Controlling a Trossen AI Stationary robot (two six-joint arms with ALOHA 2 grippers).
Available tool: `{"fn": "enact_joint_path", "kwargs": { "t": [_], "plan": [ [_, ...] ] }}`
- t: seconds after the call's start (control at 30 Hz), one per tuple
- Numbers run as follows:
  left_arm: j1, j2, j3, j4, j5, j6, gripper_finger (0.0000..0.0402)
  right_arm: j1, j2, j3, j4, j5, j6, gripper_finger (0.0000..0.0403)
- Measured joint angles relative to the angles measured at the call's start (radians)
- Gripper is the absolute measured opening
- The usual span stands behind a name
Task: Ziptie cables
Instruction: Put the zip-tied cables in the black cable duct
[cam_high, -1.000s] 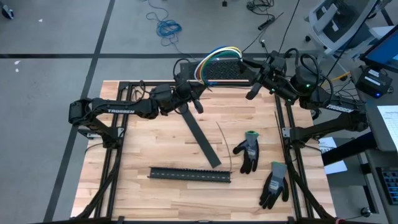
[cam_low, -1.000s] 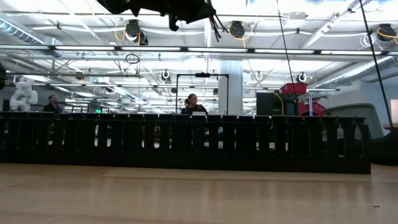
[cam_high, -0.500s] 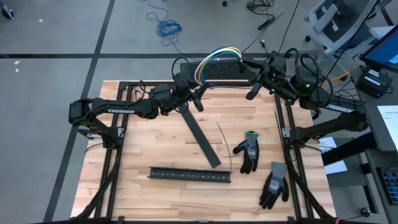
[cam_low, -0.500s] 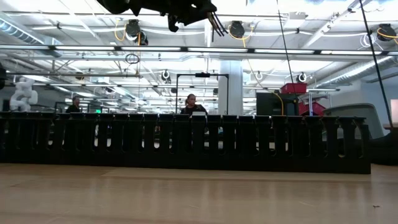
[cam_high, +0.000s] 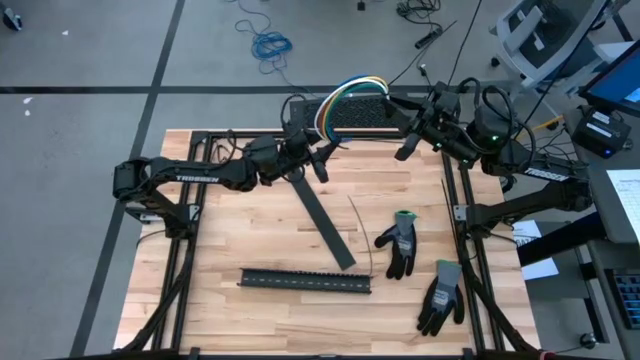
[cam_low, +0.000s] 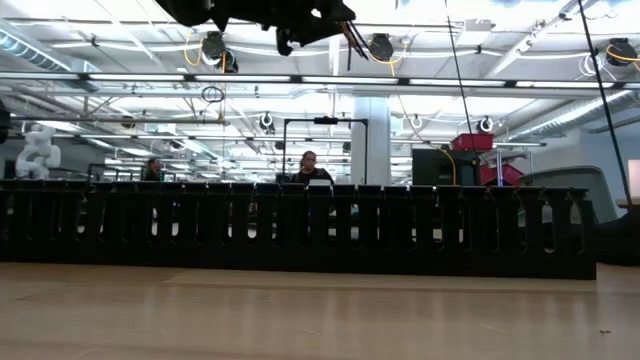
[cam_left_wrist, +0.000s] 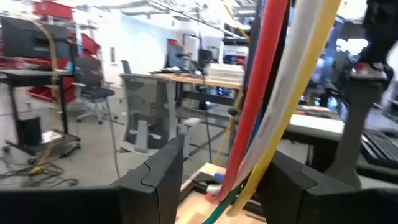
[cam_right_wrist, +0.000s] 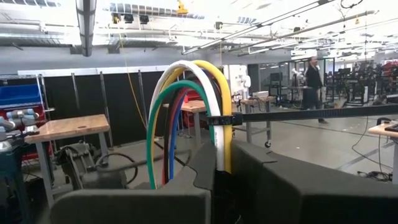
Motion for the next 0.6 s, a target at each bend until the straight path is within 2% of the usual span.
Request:
{"fn": "enact_joint_path", "kwargs": {
  "t": [0.47,0.53,0.6],
  "plan": [
    [-0.002,0.008,0.0,0.065,0.01,0.0,0.0175,0.0,0.0,0.0,0.0,0.0,0.012,0.0016],
    [-0.007,0.008,0.0,0.066,-0.005,0.017,0.0163,0.0,0.0,0.0,0.0,0.0,0.012,0.0016],
    [-0.009,0.008,0.0,0.066,-0.032,0.024,0.012,0.0,0.0,0.0,0.0,0.0,0.012,0.0016]
  ]
}}
